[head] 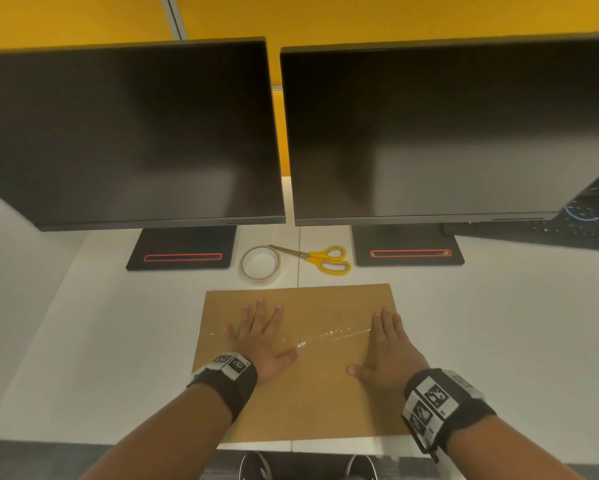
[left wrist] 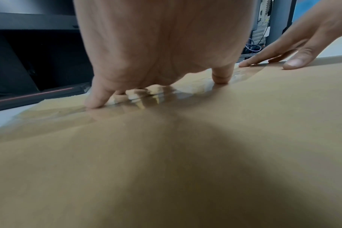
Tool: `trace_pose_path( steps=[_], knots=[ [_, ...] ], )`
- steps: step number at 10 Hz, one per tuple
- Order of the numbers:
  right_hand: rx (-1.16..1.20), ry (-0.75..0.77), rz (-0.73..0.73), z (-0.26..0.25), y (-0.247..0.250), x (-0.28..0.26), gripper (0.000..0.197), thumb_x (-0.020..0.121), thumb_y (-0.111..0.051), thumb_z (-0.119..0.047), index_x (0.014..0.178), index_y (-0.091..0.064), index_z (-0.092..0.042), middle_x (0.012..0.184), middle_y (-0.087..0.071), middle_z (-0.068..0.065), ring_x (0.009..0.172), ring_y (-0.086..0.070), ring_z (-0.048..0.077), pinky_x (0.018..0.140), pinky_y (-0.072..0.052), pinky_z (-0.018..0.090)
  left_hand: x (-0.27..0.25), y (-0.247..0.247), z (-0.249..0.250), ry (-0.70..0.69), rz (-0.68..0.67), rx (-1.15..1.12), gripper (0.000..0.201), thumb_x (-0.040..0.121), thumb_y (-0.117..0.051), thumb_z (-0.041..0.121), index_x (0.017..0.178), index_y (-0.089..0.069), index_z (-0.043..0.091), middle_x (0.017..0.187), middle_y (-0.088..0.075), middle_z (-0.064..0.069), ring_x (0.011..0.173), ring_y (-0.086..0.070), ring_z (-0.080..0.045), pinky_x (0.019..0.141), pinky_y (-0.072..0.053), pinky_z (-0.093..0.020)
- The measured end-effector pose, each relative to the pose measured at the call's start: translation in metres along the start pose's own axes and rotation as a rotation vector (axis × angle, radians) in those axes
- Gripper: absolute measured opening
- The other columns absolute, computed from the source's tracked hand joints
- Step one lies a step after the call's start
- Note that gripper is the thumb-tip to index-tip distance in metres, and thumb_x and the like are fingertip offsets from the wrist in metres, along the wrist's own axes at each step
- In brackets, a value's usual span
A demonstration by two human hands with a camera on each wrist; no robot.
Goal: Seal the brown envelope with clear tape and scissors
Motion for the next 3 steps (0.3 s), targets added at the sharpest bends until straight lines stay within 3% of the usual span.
trace_pose_path(
  steps=[2,3],
  knots=[
    [-0.008,-0.034,0.017,-0.003,0.01,0.005,0.123,0.068,-0.06,-0.073,0.151,0.006,-0.01,0.16,0.013,0.006,0.147,0.01,0.027,0.117,-0.02,0.043,-0.001,0.015,0.003,0.023,0.014,-0.01,0.096,0.072,-0.04,0.081,0.149,0.001,0.041,0.16,0.014,0.004,0.147,0.009,-0.028,0.113,-0.014,-0.058],
    [-0.032,-0.042,0.019,-0.006,0.019,0.01,0.108,0.071,-0.063,-0.064,0.149,-0.01,-0.012,0.158,-0.003,0.008,0.146,-0.006,0.028,0.113,-0.029,0.045,0.0,0.03,0.008,0.006,-0.006,-0.018,0.095,0.072,-0.046,0.077,0.149,-0.008,0.037,0.16,0.006,0.0,0.146,0.0,-0.031,0.112,-0.02,-0.054]
  ],
)
Point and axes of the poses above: each hand's wrist, its own x-axis towards the middle knuckle, its own y-axis out of the back of the hand, z = x × y, the point moved 1 cm from there along x, towards the middle knuckle
